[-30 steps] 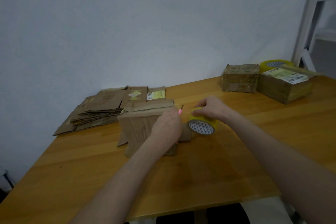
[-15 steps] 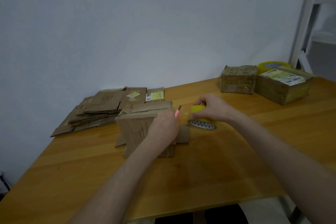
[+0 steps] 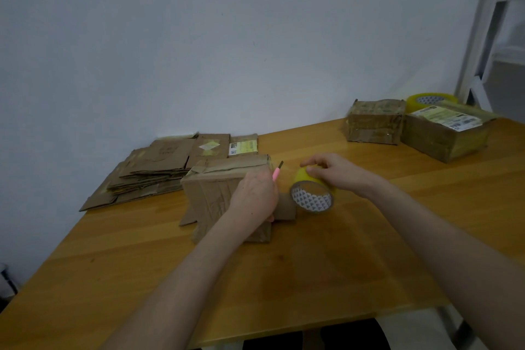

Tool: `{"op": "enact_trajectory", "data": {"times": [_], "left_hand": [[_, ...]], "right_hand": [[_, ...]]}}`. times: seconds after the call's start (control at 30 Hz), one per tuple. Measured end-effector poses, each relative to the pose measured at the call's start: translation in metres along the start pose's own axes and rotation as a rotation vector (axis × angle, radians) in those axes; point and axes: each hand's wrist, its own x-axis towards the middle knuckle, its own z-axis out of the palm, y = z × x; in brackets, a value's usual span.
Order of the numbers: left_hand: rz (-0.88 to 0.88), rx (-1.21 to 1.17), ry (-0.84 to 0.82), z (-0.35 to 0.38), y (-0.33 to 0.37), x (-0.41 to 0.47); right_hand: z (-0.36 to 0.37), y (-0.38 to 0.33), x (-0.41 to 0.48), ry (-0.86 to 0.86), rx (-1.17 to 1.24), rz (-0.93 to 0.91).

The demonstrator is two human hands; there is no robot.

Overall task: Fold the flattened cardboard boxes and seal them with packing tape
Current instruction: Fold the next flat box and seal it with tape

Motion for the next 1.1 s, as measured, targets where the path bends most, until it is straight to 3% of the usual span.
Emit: {"op": "enact_trajectory", "data": {"times": [0.3,0.93,1.03,1.1], "left_hand": [[-0.046,-0.007,-0.035,0.000,0.001,0.001],[-0.049,0.038,-0.073,-0.001,0.009,0.001],[-0.051,0.026,-0.060,0.000,0.008,0.000],[-0.059,0.024,-0.060,0.002,0.006,-0.001]], "right_hand": [[-0.015,0.001,0.002,0.071,-0.033,-0.005],[-0.008,-0.023,-0.002,0.086,-0.670,-0.038],[-0.005,-0.024,-0.003,0.067,-0.685,-0.030],[-0.007,-0.021,-0.005,0.041,-0.574,-0.017]]}}
